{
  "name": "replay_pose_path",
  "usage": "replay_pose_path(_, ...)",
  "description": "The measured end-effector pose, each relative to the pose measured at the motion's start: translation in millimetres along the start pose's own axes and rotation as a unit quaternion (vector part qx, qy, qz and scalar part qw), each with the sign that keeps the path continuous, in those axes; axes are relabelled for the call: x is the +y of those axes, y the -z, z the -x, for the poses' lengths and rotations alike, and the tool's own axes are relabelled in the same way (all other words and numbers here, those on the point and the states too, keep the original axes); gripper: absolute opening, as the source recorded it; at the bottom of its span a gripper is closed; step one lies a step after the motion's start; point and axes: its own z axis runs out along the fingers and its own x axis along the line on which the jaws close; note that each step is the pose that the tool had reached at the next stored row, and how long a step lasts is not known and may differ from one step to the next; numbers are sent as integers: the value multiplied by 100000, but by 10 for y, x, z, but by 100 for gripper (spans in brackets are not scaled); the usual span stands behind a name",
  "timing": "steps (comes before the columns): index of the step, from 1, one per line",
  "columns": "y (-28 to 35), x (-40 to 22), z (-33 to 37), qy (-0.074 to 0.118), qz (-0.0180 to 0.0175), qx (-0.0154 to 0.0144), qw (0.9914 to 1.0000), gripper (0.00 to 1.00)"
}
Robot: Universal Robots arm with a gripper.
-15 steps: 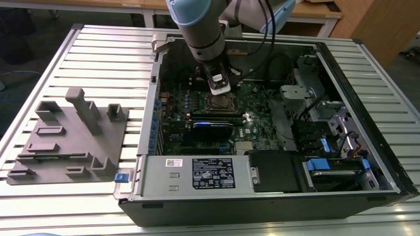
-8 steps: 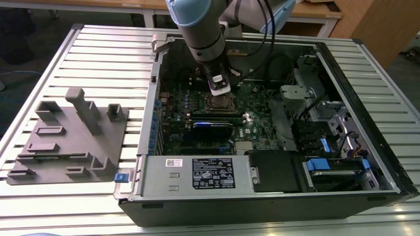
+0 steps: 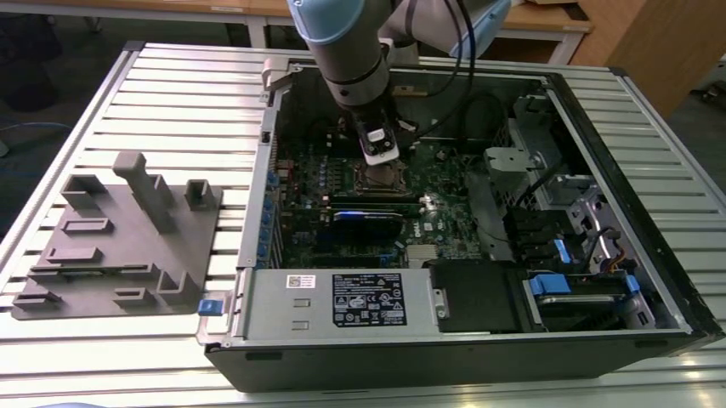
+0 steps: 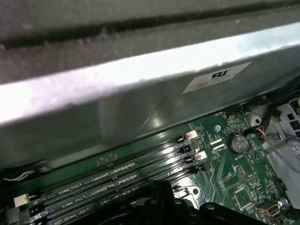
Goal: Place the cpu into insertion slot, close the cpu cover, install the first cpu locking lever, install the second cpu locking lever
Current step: 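Install the first cpu locking lever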
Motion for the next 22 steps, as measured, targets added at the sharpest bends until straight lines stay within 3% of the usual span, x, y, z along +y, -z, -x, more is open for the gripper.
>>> replay_pose_path(8,-18,-3,-4,68,44,-97,100000,11)
replay_pose_path(15,5,10,5,30,120,-48,100000,11)
replay_pose_path(22,142,57,40,-2,98,66,100000,11)
